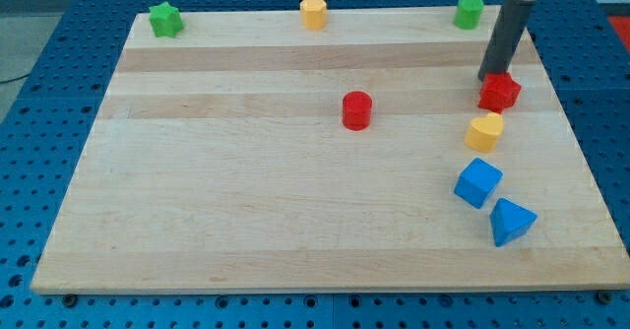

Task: Place the triangle at the left bottom of the board

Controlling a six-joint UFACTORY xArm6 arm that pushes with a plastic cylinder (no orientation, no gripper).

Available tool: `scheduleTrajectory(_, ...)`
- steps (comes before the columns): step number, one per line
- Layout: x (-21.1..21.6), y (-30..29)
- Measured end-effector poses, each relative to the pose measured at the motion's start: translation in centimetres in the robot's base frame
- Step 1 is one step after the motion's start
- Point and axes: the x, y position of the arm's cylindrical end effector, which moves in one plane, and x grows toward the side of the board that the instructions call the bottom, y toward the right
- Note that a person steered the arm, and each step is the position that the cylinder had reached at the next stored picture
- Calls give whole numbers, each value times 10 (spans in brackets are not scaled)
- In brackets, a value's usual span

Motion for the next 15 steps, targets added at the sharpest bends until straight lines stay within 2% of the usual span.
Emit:
scheduleTrajectory(1, -2, -8)
scheduleTrajectory(2, -18, -54)
scheduleTrajectory(3, -40, -110)
scheduleTrajectory(5, -31, -273)
scheduleTrajectory(6, 22, -330)
scheduleTrajectory(7, 108, -343)
scheduleTrajectory(8, 181, -303)
scheduleTrajectory(9, 225, -204)
scheduleTrajectory(10, 244, -87)
scheduleTrajectory(11, 270, -31)
scheduleTrajectory(12, 265, -6)
scheduleTrajectory(13, 229, 27)
scheduleTrajectory(15, 223, 32)
